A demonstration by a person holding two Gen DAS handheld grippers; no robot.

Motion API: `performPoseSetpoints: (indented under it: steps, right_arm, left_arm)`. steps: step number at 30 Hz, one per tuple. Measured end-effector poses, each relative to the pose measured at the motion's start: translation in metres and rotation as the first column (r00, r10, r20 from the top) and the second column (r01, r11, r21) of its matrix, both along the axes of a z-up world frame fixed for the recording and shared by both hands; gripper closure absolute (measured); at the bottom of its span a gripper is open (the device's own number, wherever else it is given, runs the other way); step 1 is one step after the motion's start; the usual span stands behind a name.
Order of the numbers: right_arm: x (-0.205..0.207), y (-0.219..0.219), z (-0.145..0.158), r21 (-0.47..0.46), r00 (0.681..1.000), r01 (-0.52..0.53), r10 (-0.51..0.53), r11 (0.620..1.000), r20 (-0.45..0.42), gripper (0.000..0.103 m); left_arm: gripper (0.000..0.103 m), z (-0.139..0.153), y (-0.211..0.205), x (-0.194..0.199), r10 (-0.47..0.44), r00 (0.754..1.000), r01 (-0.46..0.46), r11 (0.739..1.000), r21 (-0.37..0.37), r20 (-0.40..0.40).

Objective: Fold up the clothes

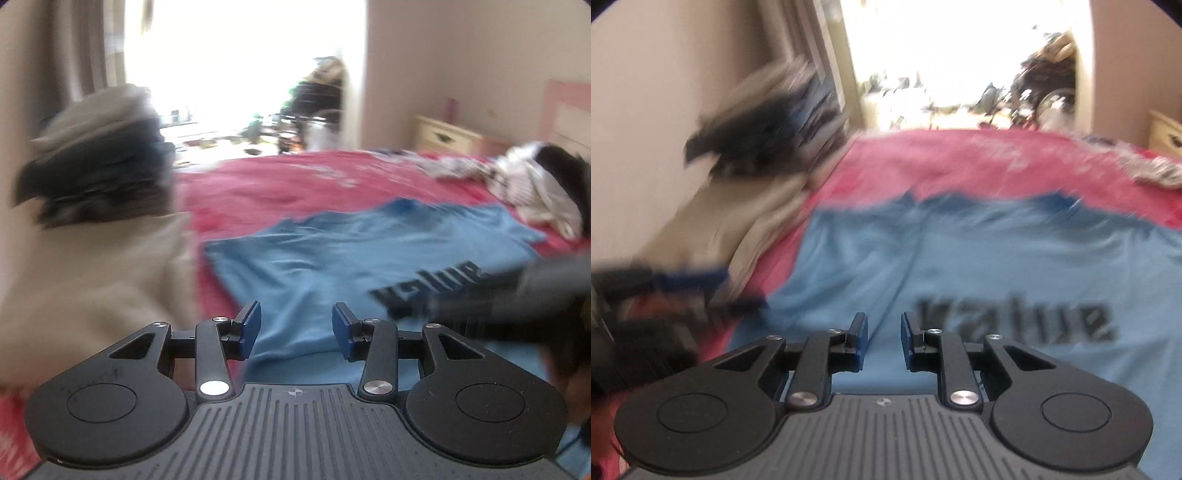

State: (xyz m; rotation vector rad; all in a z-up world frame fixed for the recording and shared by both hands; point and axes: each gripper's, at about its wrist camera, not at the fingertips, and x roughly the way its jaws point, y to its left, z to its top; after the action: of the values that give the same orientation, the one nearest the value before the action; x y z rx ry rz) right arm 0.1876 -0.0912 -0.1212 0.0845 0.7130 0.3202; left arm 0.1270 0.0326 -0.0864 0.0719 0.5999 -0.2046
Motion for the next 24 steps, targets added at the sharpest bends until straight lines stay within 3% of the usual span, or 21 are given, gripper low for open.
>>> performPoseSetpoints:
  steps: [3,6,8,12,14,16,20,23,24]
  right_arm:
    - [0.015,-0.018,0.018,0.031,0.999,0.016,-0.018,0.999,0.041,0.081]
    - [0.048,0.0,0.022,0.053,0.994,-0.11,0.108,0.993,0.035,0.081]
    - [0.072,0.018,0.017,0.054,0.982,-0.191,0.191,0.98,0.011,0.081]
    - [0.121,0.059,-0.016,0.023,0.958,-0.277,0.278,0.961,-0.065,0.081]
    - [0.148,0.073,-0.039,-0.016,0.958,-0.267,0.264,0.963,-0.11,0.083]
    - [0.17,0.078,-0.053,-0.056,0.97,-0.226,0.22,0.973,-0.1,0.088]
    - [0.187,0.066,-0.035,0.037,0.989,-0.126,0.128,0.991,-0.07,0.085]
    - [0.173,0.068,-0.013,0.052,0.965,-0.253,0.256,0.966,-0.05,0.085]
    - [0.167,0.072,-0.01,0.066,0.942,-0.323,0.327,0.944,-0.07,0.085]
  left_arm:
    - [0.063,-0.027,-0.007,0.019,-0.012,0.998,0.013,1.0,0.013,-0.058]
    - [0.066,-0.053,0.0,0.026,0.001,0.99,0.002,1.0,0.017,-0.144]
    - [0.066,-0.055,0.004,0.021,-0.009,0.992,0.009,1.0,-0.002,-0.128]
    - [0.066,-0.054,0.005,0.02,0.02,0.989,-0.025,0.999,-0.032,-0.149]
    - [0.066,-0.056,0.004,0.019,0.03,0.988,-0.035,0.999,-0.035,-0.15]
    - [0.066,-0.057,0.004,0.018,0.037,0.988,-0.043,0.998,-0.038,-0.153]
    - [0.066,-0.054,0.007,0.017,0.048,0.985,-0.059,0.996,-0.062,-0.166]
    - [0.066,-0.053,0.006,0.016,0.059,0.983,-0.072,0.995,-0.069,-0.174]
    - [0.066,-0.053,0.006,0.016,0.064,0.982,-0.077,0.995,-0.069,-0.175]
